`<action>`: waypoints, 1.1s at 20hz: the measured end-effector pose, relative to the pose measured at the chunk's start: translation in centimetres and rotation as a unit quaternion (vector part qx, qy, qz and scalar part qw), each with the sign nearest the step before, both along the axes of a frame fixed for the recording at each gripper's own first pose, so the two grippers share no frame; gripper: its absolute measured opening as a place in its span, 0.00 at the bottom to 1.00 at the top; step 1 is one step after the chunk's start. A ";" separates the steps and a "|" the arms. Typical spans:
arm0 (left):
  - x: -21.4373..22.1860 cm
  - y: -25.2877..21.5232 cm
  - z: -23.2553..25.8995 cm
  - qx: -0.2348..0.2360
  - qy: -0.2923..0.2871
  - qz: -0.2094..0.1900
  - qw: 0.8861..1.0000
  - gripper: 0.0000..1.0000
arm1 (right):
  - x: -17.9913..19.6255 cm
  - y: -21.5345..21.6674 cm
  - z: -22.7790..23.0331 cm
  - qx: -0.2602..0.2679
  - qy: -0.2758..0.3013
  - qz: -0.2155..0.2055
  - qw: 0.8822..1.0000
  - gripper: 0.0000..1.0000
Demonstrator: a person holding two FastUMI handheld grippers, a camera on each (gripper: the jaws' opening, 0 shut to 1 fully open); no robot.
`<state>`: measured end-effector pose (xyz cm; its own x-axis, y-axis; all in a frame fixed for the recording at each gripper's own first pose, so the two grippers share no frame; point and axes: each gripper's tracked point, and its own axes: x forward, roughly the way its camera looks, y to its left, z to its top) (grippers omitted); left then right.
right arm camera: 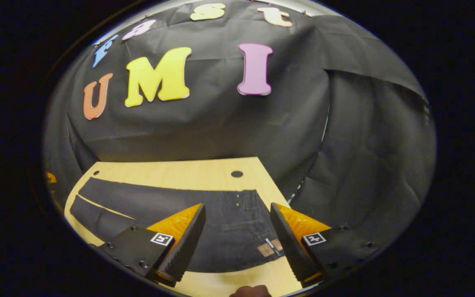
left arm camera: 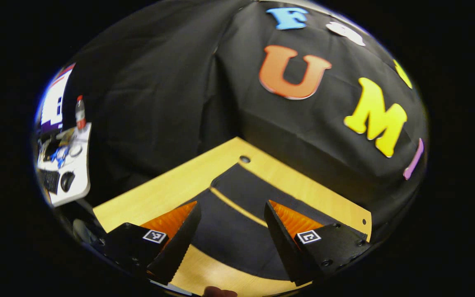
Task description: Grasp the waist and the cuffs of the jeans and fold them to make the two legs overlap; first hold the waist and fold one-third of the jeans toward the cuffs, then hold the cuffs and fold the remaining one-third in the same direction to finish folding.
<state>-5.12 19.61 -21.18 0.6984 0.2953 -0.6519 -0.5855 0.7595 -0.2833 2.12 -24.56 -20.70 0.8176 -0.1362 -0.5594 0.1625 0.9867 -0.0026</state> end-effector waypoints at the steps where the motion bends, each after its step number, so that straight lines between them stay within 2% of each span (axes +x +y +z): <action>1: -0.6 0.3 -1.9 -0.052 0.018 0.028 0.998 0.99 | -0.2 -0.4 -0.9 0.002 0.015 -0.006 1.000 0.98; 3: -1.2 0.7 -4.6 -0.147 0.034 0.090 0.984 0.99 | -0.4 -0.6 -2.1 0.008 0.041 -0.014 0.999 0.97; 5: -1.8 1.1 -6.6 -0.212 0.054 0.141 0.966 0.99 | -0.4 -0.7 -2.9 0.019 0.064 -0.026 0.997 0.97; 8: -2.9 2.6 -7.7 -0.260 0.087 0.195 0.942 0.98 | -0.8 -1.2 -5.4 0.058 0.101 -0.053 0.992 0.98; 10: -2.7 3.8 -8.9 -0.281 0.094 0.214 0.931 0.98 | -1.4 -1.7 -7.0 0.086 0.128 -0.078 0.985 0.97; 15: -2.0 4.9 -11.1 -0.282 0.139 0.220 0.923 0.99 | -2.1 -1.9 -8.8 0.151 0.168 -0.153 0.962 0.97; 16: -2.0 5.0 -11.5 -0.279 0.149 0.222 0.922 0.98 | -2.6 -2.2 -8.9 0.159 0.174 -0.165 0.958 1.00; 21: -0.1 5.1 -12.6 -0.263 0.169 0.211 0.926 0.98 | -3.6 -3.1 -11.6 0.206 0.212 -0.221 0.929 1.00; 22: 0.4 5.0 -12.5 -0.262 0.169 0.206 0.927 0.98 | -3.7 -3.2 -12.1 0.214 0.219 -0.232 0.923 0.96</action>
<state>-4.73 24.56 -33.71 0.3266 0.0718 -0.9424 -0.9180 0.2613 -0.2982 -1.53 -27.73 -32.77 0.4099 -0.1041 -0.9062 0.6432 0.7374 0.2063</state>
